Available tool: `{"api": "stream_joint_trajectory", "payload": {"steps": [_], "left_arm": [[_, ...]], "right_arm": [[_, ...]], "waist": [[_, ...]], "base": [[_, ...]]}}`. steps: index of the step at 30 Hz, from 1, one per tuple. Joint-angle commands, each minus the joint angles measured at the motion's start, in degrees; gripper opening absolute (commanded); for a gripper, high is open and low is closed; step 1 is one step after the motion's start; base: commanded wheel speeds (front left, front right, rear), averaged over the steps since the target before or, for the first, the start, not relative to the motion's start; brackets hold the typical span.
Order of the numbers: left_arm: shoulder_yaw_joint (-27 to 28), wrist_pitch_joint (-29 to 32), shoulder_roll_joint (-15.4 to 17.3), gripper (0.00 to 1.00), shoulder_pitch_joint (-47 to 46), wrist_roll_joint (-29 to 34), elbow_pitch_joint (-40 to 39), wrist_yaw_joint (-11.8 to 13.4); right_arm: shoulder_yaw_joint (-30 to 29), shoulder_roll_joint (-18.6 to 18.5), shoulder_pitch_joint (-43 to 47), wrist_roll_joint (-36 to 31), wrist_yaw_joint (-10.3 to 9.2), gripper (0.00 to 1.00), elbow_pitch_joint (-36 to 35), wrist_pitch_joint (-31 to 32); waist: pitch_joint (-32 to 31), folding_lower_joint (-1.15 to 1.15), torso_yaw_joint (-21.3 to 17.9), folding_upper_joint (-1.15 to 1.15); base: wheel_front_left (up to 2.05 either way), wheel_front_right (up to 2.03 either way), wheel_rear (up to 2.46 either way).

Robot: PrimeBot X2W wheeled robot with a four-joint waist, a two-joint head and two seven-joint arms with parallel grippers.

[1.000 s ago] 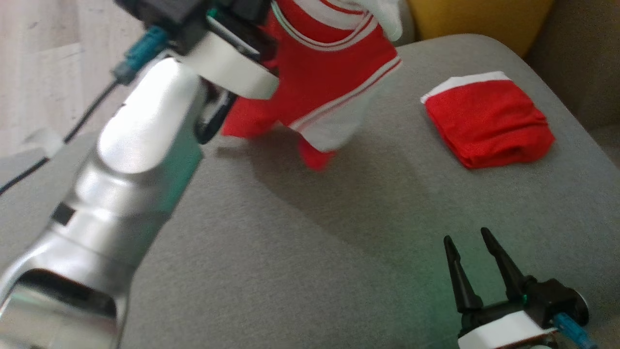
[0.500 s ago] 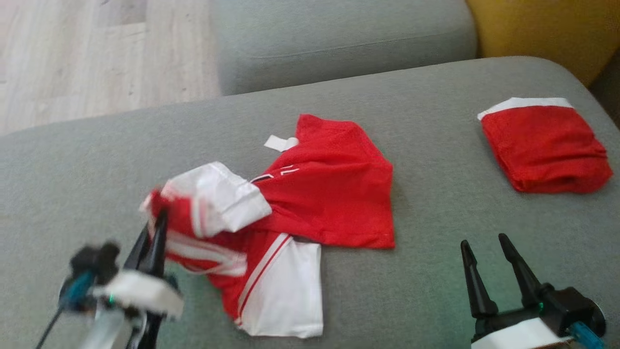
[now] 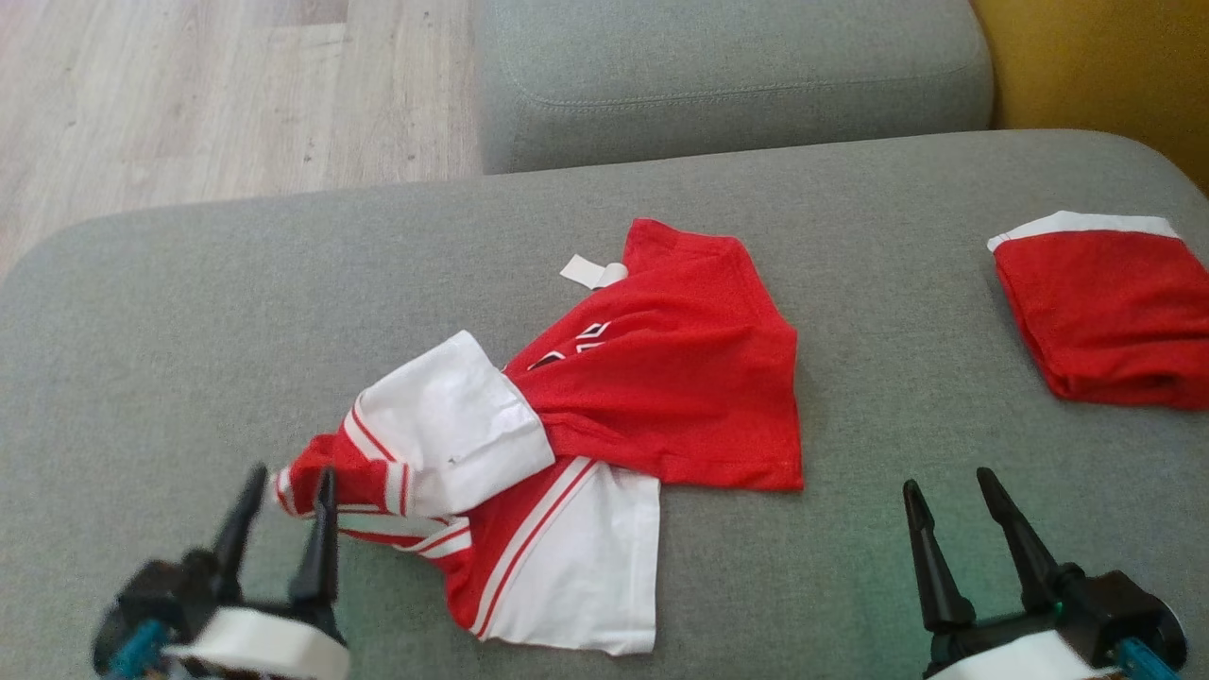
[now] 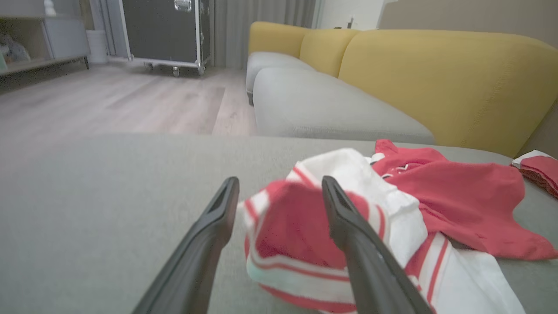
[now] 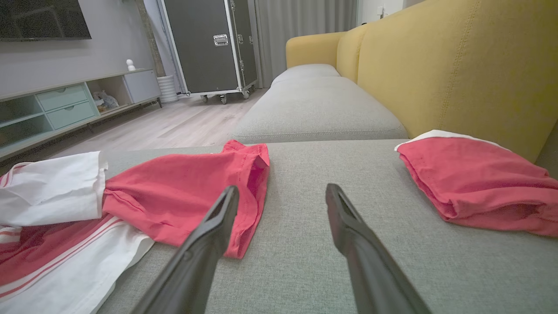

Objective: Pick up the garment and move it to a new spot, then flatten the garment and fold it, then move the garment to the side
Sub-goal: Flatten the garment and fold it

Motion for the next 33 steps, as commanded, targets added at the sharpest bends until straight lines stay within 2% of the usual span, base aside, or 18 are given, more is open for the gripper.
{"api": "stream_joint_trajectory", "payload": {"steps": [1, 5, 7, 11, 15, 18, 21, 29, 33], "left_arm": [[3.1, -0.3, 3.3, 1.0, -3.6, 2.3, -4.5, 1.0], [2.0, 1.9, 7.2, 1.0, -6.9, 7.8, -11.5, 3.4], [0.3, 4.4, 8.2, 1.0, -9.4, 10.5, -14.4, 3.9], [-5.2, 10.3, 7.4, 1.0, -14.3, 15.0, -16.5, 3.1], [-10.4, 15.8, 5.5, 1.0, -18.1, 19.5, -12.1, 3.2], [-12.1, 16.3, 3.2, 1.0, -20.5, 21.4, -8.1, 4.2], [-12.7, 15.4, 2.4, 1.0, -23.2, 23.7, -3.6, 5.6], [-12.8, 15.5, -0.1, 1.0, -30.5, 24.1, 9.1, 5.5], [-12.7, 18.2, -1.7, 1.0, -33.3, 23.1, 16.6, 5.1]], "right_arm": [[1.4, -0.8, -1.3, -0.3, -0.04, 1.0, -1.9, -0.6], [1.6, -0.7, -1.7, -0.4, -0.04, 1.0, -2.0, -0.6], [1.8, -0.7, -2.0, -0.4, -0.04, 1.0, -2.0, -0.6], [2.2, -0.5, -2.7, -0.4, -0.04, 1.0, -1.9, -0.6], [2.8, -0.5, -3.8, -0.4, -0.04, 1.0, -1.8, -0.6], [2.7, -0.6, -4.3, -0.4, -0.04, 1.0, -1.9, -0.6], [2.5, -0.9, -4.6, -0.5, -0.04, 1.0, -2.0, -0.6], [2.5, -1.9, -5.5, -0.8, -0.04, 1.0, -2.2, -0.6], [2.9, -2.1, -6.5, -1.0, -0.04, 1.0, -2.4, -0.6]], "waist": [[0.1, 0.0, 0.1, 0.0], [0.8, 0.0, 0.0, 0.0], [1.3, 0.0, -0.1, 0.0], [2.5, 0.0, -0.5, 0.0], [3.9, 0.0, -1.3, 0.0], [5.2, 0.0, -1.7, 0.0], [6.7, 0.0, -1.9, 0.0], [9.9, 0.0, -1.0, 0.0], [11.3, 0.0, -0.8, 0.0]], "base": [[0.0, 0.0, 0.0], [0.0, 0.0, 0.0], [0.0, 0.0, 0.0], [0.0, 0.0, 0.0], [0.0, 0.0, 0.0], [0.0, 0.0, 0.0], [0.0, 0.0, 0.0], [0.0, 0.0, 0.0], [0.0, 0.0, 0.0]]}}
